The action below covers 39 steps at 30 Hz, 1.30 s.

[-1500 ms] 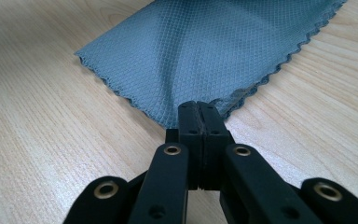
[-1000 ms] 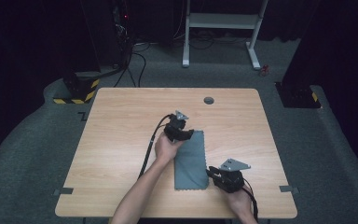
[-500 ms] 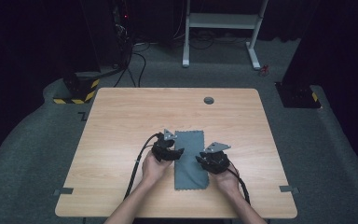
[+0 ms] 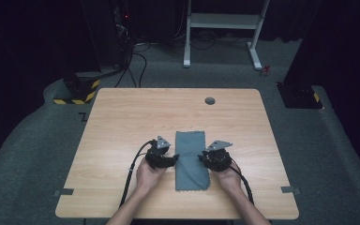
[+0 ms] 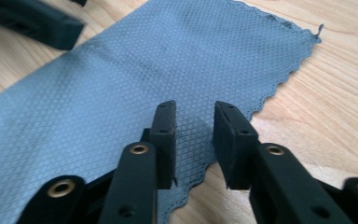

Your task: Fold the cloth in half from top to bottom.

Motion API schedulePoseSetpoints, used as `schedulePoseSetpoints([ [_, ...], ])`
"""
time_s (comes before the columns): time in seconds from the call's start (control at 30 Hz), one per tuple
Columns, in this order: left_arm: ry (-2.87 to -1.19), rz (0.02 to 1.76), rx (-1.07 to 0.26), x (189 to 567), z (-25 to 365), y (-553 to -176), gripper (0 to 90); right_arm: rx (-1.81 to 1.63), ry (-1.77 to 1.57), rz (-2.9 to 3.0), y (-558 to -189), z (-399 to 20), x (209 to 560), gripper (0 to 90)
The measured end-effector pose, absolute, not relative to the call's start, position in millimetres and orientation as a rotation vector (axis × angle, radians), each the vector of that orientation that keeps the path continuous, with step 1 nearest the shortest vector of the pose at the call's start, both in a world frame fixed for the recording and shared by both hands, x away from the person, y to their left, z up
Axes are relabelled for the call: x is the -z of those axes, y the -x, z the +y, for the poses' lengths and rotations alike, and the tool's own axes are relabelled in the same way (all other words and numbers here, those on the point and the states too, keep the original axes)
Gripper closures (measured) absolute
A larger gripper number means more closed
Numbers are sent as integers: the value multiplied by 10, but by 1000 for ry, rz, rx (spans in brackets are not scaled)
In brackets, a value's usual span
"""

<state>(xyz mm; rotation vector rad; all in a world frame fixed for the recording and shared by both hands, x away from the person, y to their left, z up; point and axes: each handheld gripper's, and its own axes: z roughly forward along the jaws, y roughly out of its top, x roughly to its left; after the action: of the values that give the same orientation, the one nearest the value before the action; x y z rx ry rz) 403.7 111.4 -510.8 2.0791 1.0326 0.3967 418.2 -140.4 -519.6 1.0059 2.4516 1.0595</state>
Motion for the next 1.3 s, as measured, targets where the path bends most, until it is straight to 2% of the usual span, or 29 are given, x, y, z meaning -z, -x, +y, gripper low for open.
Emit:
schedulePoseSetpoints([
  [0.1, -2064, 1011, -356, 5081, 1096, -3907, 394, -1130, -1050, 2466, -4165, -1430, 5179, 645],
  [0.3, -2119, 992, -358, 5143, 1010, -3753, 377, -1140, -978, 2473, -4032, -1440, 5126, 641],
  [0.47, -2166, 986, -438, 5192, 1019, -3652, 391, -1151, -977, 2506, -3963, -1452, 5153, 641],
  [0.63, -2149, 975, -434, 5217, 1084, -3575, 394, -1117, -958, 2488, -3943, -1504, 5216, 664],
  [0.7, -2152, 981, -451, 5211, 1108, -3565, 394, -1078, -949, 2475, -3946, -1508, 5213, 662],
  [0.9, -2084, 996, -394, 5175, 1145, -3474, 397, -1103, -989, 2487, -3941, -1534, 5190, 632],
  [1.13, -2154, 925, -388, 5226, 1007, -3345, 389, -1155, -918, 2502, -3735, -1515, 5157, 614],
  [1.3, -2125, 913, -414, 5262, 1020, -3271, 388, -1109, -901, 2524, -3650, -1516, 5209, 598],
])
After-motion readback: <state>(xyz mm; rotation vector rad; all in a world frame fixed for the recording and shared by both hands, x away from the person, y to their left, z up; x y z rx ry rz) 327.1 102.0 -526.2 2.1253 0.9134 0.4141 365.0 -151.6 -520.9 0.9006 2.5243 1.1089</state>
